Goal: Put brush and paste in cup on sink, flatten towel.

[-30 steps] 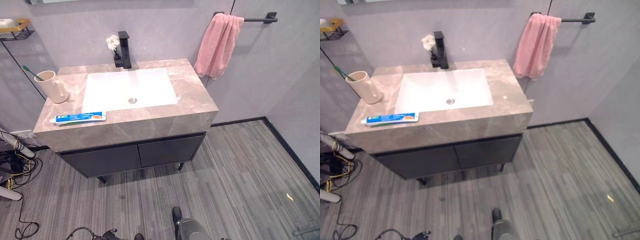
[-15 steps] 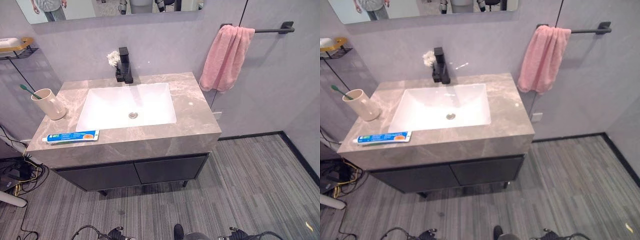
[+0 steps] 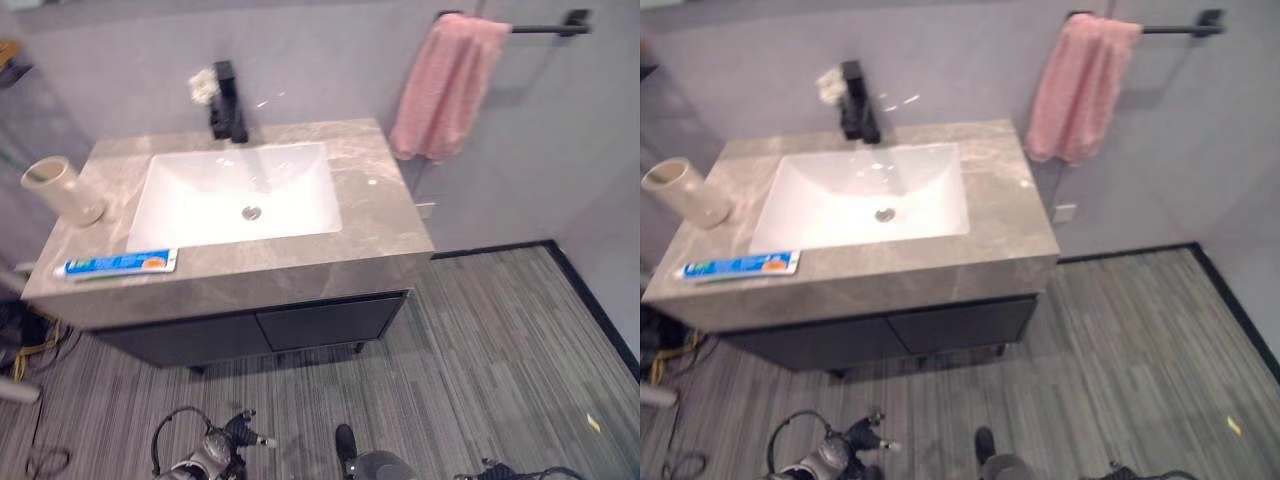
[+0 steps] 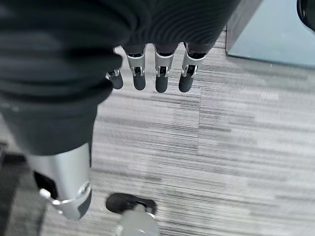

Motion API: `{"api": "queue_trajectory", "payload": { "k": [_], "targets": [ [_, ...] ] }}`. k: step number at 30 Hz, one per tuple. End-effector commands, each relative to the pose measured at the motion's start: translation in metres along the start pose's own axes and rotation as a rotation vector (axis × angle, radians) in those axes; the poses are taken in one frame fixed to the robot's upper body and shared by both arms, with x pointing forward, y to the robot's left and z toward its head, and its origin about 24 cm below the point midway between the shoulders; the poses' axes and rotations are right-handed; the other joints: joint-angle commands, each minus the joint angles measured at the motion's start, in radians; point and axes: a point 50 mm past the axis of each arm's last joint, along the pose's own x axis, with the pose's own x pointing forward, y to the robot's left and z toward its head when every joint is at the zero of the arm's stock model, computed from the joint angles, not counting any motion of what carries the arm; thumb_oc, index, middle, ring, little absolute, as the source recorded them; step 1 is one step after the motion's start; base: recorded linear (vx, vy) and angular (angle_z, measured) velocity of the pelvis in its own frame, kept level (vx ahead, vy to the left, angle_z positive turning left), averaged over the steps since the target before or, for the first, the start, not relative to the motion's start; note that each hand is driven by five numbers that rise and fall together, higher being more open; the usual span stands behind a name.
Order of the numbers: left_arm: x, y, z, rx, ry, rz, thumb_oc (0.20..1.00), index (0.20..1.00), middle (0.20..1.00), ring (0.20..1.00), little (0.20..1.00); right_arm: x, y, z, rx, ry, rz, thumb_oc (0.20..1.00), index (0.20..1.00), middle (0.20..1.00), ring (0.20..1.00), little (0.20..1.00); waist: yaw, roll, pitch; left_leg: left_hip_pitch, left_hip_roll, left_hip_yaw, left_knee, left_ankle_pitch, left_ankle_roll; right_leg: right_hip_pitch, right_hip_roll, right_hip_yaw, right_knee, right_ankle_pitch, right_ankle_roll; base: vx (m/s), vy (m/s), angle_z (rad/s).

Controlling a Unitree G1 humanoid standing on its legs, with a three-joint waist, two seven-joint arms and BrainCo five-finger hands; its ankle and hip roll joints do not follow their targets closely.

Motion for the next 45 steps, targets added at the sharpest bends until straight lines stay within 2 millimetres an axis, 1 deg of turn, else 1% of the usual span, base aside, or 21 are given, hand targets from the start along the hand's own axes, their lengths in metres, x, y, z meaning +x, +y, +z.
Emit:
{"api": "queue_trajectory", "payload": {
  "k": [1,7,11,14,17,18,20,22,23,25,26,27,28,30,31,32,35,36,37,40,45],
  "targets": [
    [-0.002,0.02,-0.007,0.034,0.005,0.049,1.0,1.0,1.0,1.0,1.0,0.001,0.022,0.011,-0.018,-0.032,0.048,1.0,1.0,1.0,1.0,1.0,0.013,-0.063,-0.006,-0.004,-0.096,0.054,0.103,-0.056,0.079,-0.021,-0.131,0.063,0.093,0.001,0.126,-0.02,0.241,-0.5],
    [-0.007,0.029,-0.025,-0.01,0.05,0.087,1.0,1.0,1.0,1.0,1.0,0.001,0.036,0.041,-0.09,-0.146,0.088,1.0,1.0,1.0,1.0,1.0,0.042,-0.071,0.008,0.023,-0.145,0.078,0.077,-0.071,0.115,-0.032,-0.175,0.084,0.087,0.032,0.161,-0.04,0.166,-0.3],
    [-0.011,0.031,-0.036,-0.034,0.058,0.108,1.0,1.0,1.0,1.0,1.0,0.0,0.034,0.051,-0.079,-0.206,0.072,1.0,1.0,1.0,1.0,1.0,0.057,-0.073,0.009,0.034,-0.158,0.062,0.044,-0.062,0.122,-0.028,-0.192,0.067,0.084,0.04,0.171,0.0,0.064,0.04],
    [-0.013,0.03,-0.036,-0.013,0.021,0.1,1.0,1.0,1.0,1.0,1.0,0.0,0.03,0.055,-0.08,-0.231,0.058,1.0,1.0,1.0,1.0,1.0,0.067,-0.071,0.007,0.038,-0.163,0.049,0.026,-0.056,0.123,-0.019,-0.206,0.046,0.073,0.052,0.18,0.0,0.044,0.1],
    [-0.018,0.03,-0.023,0.077,-0.11,0.066,1.0,1.0,1.0,1.0,1.0,-0.002,0.02,0.061,-0.088,-0.273,0.038,1.0,1.0,1.0,1.0,1.0,0.088,-0.062,0.005,0.038,-0.166,0.032,0.013,-0.049,0.121,-0.004,-0.22,0.015,0.054,0.057,0.189,0.01,0.019,0.33],
    [-0.029,0.039,-0.012,0.17,-0.221,0.04,1.0,1.0,1.0,1.0,1.0,-0.002,0.014,0.063,-0.12,-0.28,0.027,1.0,1.0,1.0,1.0,1.0,0.104,-0.057,0.001,0.038,-0.167,0.016,0.005,-0.044,0.119,0.011,-0.228,-0.011,0.038,0.061,0.195,0.01,0.019,0.2],
    [-0.035,0.044,-0.011,0.217,-0.256,0.032,1.0,1.0,1.0,1.0,1.0,-0.002,0.01,0.064,-0.131,-0.28,0.017,1.0,1.0,1.0,1.0,1.0,0.112,-0.055,0.0,0.036,-0.166,0.008,0.002,-0.042,0.118,0.017,-0.231,-0.022,0.033,0.062,0.197,0.01,0.0,0.29],
    [-0.074,0.076,0.019,0.365,-0.451,0.038,1.0,1.0,1.0,1.0,1.0,-0.002,-0.001,0.068,-0.161,-0.285,-0.001,1.0,1.0,1.0,1.0,1.0,0.139,-0.049,-0.006,0.035,-0.164,-0.007,-0.011,-0.033,0.114,0.032,-0.237,-0.049,0.013,0.069,0.203,-0.01,-0.02,0.28],
    [-0.085,0.085,0.025,0.405,-0.482,0.045,1.0,1.0,1.0,1.0,1.0,-0.002,-0.005,0.069,-0.16,-0.28,-0.01,1.0,1.0,1.0,1.0,1.0,0.147,-0.048,-0.004,0.03,-0.165,-0.008,-0.012,-0.023,0.113,0.029,-0.24,-0.055,0.011,0.078,0.204,-0.03,-0.023,0.27],
    [-0.126,0.108,0.048,0.539,-0.584,0.06,1.0,1.0,1.0,1.0,1.0,-0.001,-0.009,0.067,-0.172,-0.253,-0.004,1.0,1.0,1.0,1.0,1.0,0.163,-0.047,-0.01,0.032,-0.162,-0.013,-0.021,-0.019,0.109,0.037,-0.243,-0.069,-0.002,0.082,0.208,-0.01,-0.016,0.21],
    [-0.126,0.109,0.048,0.539,-0.583,0.06,1.0,1.0,1.0,1.0,1.0,-0.001,-0.008,0.067,-0.173,-0.254,-0.003,1.0,1.0,1.0,1.0,1.0,0.161,-0.048,-0.01,0.033,-0.162,-0.013,-0.021,-0.019,0.109,0.037,-0.243,-0.069,-0.002,0.082,0.208,0.01,-0.027,0.2],
    [-0.175,0.128,0.082,0.672,-0.722,0.119,1.0,1.0,1.0,1.0,1.0,0.0,-0.007,0.063,-0.181,-0.216,0.018,1.0,1.0,1.0,1.0,1.0,0.181,-0.047,-0.013,0.036,-0.16,-0.016,-0.027,-0.017,0.104,0.045,-0.243,-0.077,-0.007,0.081,0.209,0.01,-0.036,0.14],
    [-0.197,0.134,0.092,0.687,-0.784,0.15,1.0,1.0,1.0,1.0,1.0,0.001,-0.002,0.059,-0.191,-0.193,0.041,1.0,1.0,1.0,1.0,1.0,0.188,-0.048,-0.017,0.038,-0.159,-0.019,-0.031,-0.014,0.101,0.049,-0.242,-0.08,-0.009,0.081,0.209,0.01,-0.056,0.12],
    [-0.234,0.143,0.113,0.687,-0.93,0.202,1.0,1.0,1.0,1.0,1.0,0.002,0.011,0.046,-0.223,-0.142,0.091,1.0,1.0,1.0,1.0,1.0,0.2,-0.049,-0.023,0.04,-0.155,-0.023,-0.035,-0.009,0.094,0.056,-0.24,-0.086,-0.01,0.079,0.207,0.02,-0.046,0.14],
    [-0.236,0.145,0.112,0.65,-0.95,0.211,1.0,1.0,1.0,1.0,1.0,0.002,0.016,0.044,-0.233,-0.132,0.108,1.0,1.0,1.0,1.0,1.0,0.197,-0.052,-0.025,0.049,-0.151,-0.026,-0.038,-0.018,0.092,0.064,-0.238,-0.089,-0.011,0.071,0.208,0.03,-0.055,0.17],
    [-0.257,0.148,0.128,0.629,-1.095,0.261,1.0,1.0,1.0,1.0,1.0,0.002,0.024,0.031,-0.252,-0.099,0.136,1.0,1.0,1.0,1.0,1.0,0.198,-0.056,-0.032,0.049,-0.148,-0.031,-0.041,-0.015,0.086,0.068,-0.238,-0.1,-0.013,0.07,0.206,0.03,-0.041,0.1],
    [-0.272,0.153,0.138,0.63,-1.186,0.35,1.0,1.0,1.0,1.0,1.0,0.001,0.03,0.022,-0.259,-0.086,0.148,1.0,1.0,1.0,1.0,1.0,0.196,-0.059,-0.038,0.047,-0.146,-0.037,-0.043,-0.012,0.082,0.07,-0.236,-0.108,-0.015,0.067,0.202,0.0,-0.032,0.11],
    [-0.276,0.16,0.14,0.634,-1.2,0.42,1.0,1.0,1.0,1.0,1.0,0.001,0.033,0.018,-0.262,-0.084,0.156,1.0,1.0,1.0,1.0,1.0,0.196,-0.058,-0.041,0.047,-0.145,-0.039,-0.044,-0.012,0.081,0.071,-0.236,-0.109,-0.015,0.066,0.2,0.0,0.0,0.0],
    [-0.28,0.18,0.136,0.706,-1.12,0.585,1.0,1.0,1.0,1.0,1.0,-0.001,0.037,0.01,-0.25,-0.077,0.165,1.0,1.0,1.0,1.0,1.0,0.188,-0.055,-0.045,0.047,-0.141,-0.035,-0.045,-0.013,0.079,0.065,-0.233,-0.106,-0.015,0.065,0.198,0.0,0.0,0.0],
    [-0.278,0.191,0.13,0.701,-1.075,0.651,1.0,1.0,1.0,1.0,1.0,-0.001,0.04,0.008,-0.239,-0.077,0.17,1.0,1.0,1.0,1.0,1.0,0.183,-0.054,-0.046,0.048,-0.14,-0.024,-0.046,-0.012,0.077,0.059,-0.232,-0.097,-0.015,0.066,0.198,0.0,0.005,-0.04],
    [-0.263,0.228,0.115,0.639,-0.921,0.808,1.0,1.0,1.0,1.0,1.0,-0.003,0.044,-0.006,-0.202,-0.052,0.184,1.0,1.0,1.0,1.0,1.0,0.15,-0.054,-0.043,0.048,-0.136,0.011,-0.046,-0.017,0.074,0.03,-0.223,-0.062,-0.015,0.072,0.199,-0.01,0.015,-0.15]
  ]
}}
